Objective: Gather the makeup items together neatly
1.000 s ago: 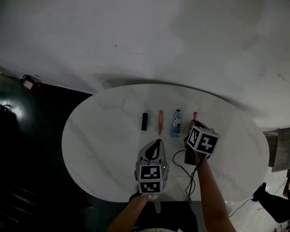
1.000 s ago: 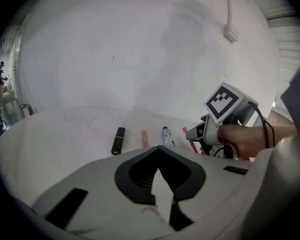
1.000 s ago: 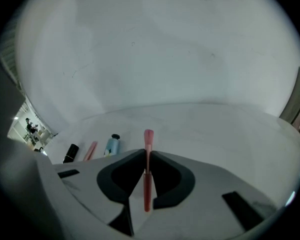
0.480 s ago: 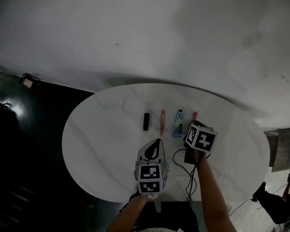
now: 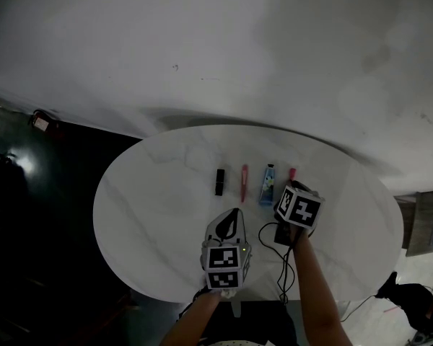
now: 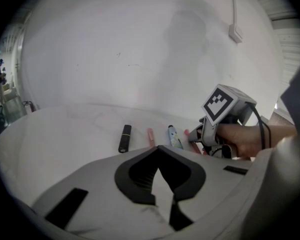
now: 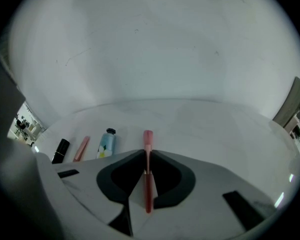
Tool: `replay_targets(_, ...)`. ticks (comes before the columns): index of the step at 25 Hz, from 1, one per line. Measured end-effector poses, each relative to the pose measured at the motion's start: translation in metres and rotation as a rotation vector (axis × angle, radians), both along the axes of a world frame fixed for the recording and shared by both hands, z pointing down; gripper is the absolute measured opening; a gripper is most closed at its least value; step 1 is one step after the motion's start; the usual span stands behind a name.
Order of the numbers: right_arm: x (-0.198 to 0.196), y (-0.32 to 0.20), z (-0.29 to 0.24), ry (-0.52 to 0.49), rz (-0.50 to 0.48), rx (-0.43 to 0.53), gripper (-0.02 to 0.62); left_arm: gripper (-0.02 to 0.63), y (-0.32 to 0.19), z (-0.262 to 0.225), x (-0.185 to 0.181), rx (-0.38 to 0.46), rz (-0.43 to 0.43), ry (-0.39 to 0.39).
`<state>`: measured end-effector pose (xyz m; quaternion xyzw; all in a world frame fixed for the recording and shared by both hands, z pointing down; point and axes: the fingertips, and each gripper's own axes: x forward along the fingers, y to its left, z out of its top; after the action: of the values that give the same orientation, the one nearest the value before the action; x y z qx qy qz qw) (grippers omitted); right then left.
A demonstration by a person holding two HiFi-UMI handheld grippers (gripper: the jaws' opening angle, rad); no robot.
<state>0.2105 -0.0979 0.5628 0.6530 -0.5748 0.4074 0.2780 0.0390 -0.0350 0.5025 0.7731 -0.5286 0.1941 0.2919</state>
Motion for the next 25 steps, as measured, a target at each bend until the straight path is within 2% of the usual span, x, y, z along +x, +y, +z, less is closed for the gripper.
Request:
replay_targets(10, -0.004, -0.001, -0.001, -0.037, 0.004, 0.023, 0.104, 0.038, 0.001, 0.001, -0.007, -0.002, -0.013, 0.0)
replay_targets(18, 0.0, -0.006, -0.03, -0.021, 0.018, 0.125, 0.107, 0.038, -0.001, -0.004, -0.016, 0.004, -0.036, 0.008)
replay_targets(25, -0.013, 0.005, -0.076, -0.014, -0.03, 0.239, 0.106, 0.038, -0.004, -0.02, -0.022, 0.044, -0.049, 0.023)
